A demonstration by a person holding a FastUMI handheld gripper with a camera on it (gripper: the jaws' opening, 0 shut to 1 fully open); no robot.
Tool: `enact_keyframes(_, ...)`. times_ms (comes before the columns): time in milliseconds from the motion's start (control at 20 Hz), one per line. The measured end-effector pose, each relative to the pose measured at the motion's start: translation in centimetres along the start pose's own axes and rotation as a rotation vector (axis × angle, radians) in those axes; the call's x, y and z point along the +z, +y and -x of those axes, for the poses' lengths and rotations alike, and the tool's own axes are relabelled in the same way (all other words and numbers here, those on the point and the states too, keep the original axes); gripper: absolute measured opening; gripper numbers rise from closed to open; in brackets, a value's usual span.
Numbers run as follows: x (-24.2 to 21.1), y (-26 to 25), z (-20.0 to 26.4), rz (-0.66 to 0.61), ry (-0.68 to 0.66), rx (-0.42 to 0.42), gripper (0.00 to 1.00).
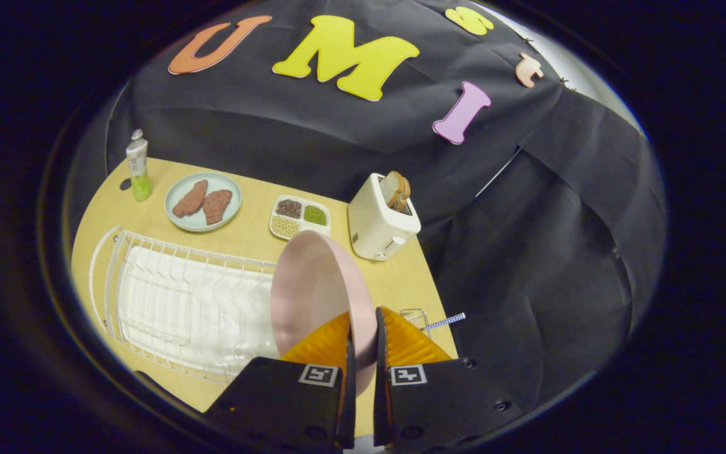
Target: Take the plate from the dish rack, then take the spoon from the basket and place it into the plate.
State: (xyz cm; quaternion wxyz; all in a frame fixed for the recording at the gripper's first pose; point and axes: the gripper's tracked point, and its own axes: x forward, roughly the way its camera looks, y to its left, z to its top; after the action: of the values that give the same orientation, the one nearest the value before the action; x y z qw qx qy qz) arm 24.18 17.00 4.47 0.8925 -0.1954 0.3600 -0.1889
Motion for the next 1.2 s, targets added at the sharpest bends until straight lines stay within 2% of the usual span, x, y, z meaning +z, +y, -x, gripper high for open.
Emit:
enact_keyframes(200,-3.9,-1.2,3.3,-0.090,-0.059,0.153,0.17)
enact_keyframes(550,-14.0,-0.3,8.0,-0.094,-0.130,0.426,0.16)
enact_keyframes(850,-20.2,1.6,5.4,-0.101,-0.126,0.465,0.16)
enact_keyframes(1200,-25.0,4.2,0.3,-0.181,-0.013,0.530,0.17)
